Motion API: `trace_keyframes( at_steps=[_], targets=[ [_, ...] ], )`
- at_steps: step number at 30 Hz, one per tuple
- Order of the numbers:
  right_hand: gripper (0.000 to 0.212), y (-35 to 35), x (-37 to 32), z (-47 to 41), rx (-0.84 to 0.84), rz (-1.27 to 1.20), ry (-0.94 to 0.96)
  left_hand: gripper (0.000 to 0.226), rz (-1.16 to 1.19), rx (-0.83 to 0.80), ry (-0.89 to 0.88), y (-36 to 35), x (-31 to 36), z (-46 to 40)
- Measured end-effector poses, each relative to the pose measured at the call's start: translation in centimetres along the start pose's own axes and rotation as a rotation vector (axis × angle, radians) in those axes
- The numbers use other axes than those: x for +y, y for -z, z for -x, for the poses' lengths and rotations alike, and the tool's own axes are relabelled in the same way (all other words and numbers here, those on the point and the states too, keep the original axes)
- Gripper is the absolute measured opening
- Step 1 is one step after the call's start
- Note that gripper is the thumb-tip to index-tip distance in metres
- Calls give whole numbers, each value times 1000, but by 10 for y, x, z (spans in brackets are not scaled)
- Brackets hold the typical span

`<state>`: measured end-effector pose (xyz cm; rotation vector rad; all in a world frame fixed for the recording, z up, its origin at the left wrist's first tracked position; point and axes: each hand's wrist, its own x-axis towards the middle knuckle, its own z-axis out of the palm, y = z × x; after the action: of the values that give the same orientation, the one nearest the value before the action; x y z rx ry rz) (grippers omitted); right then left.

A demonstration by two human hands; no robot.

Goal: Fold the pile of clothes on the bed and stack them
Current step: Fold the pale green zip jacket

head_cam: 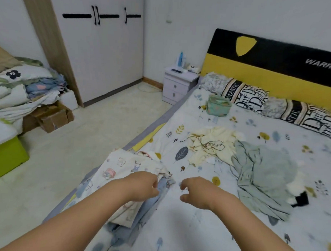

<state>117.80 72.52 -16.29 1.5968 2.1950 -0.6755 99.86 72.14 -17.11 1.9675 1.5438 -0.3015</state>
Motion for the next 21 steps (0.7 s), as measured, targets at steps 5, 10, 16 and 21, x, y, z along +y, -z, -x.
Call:
trace_keyframes(
  at_steps=[5, 10, 16, 21],
  targets=[
    [40, 16, 52, 48, 36, -26, -76, 38, -128, 18, -87, 11, 66, -13],
    [44, 22, 122, 86, 44, -44, -149, 43, -204, -2, -144, 9, 137, -42],
    [46, 18, 217, 116, -2, -76, -218, 45, -226, -63, -165, -13, 220, -89],
    [42, 1, 284, 112, -60, -97, -284, 45, -274, -81, -187, -29, 266, -131]
  ],
)
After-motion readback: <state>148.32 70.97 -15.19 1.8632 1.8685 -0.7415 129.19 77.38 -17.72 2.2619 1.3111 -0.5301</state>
